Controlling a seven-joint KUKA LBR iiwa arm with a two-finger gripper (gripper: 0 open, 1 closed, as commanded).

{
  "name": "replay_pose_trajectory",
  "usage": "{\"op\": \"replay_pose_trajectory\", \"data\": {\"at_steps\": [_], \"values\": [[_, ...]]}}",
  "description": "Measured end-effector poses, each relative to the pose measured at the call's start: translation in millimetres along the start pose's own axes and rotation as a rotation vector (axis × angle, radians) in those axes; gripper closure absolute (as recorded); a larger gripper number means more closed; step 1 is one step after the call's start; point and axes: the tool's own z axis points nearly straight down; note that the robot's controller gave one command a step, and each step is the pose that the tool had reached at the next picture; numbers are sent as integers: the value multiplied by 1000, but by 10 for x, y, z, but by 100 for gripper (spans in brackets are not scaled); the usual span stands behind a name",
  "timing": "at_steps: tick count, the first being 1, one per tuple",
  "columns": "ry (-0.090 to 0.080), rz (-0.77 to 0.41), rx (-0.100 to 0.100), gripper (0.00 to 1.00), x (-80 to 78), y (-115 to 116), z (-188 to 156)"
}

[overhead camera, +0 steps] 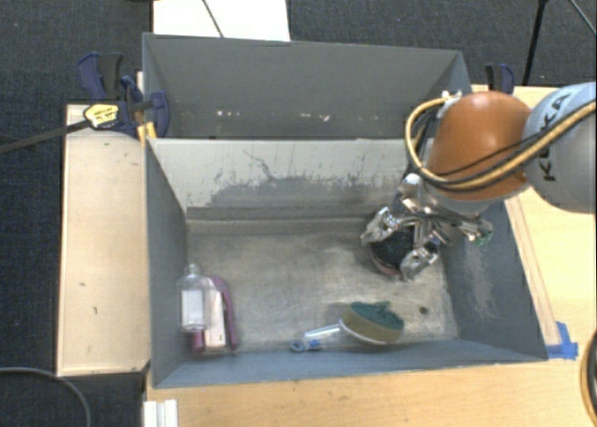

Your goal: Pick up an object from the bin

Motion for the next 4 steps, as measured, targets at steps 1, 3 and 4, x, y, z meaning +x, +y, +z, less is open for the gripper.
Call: {"op": "replay_pose_trajectory", "data": {"at_steps": [1,3,4], "values": [[-5,-223,8,100,-42,-100,-1430],[6,-316,-6,0,299,33,96],[-5,-421,3,0,157,852,-718]]}}
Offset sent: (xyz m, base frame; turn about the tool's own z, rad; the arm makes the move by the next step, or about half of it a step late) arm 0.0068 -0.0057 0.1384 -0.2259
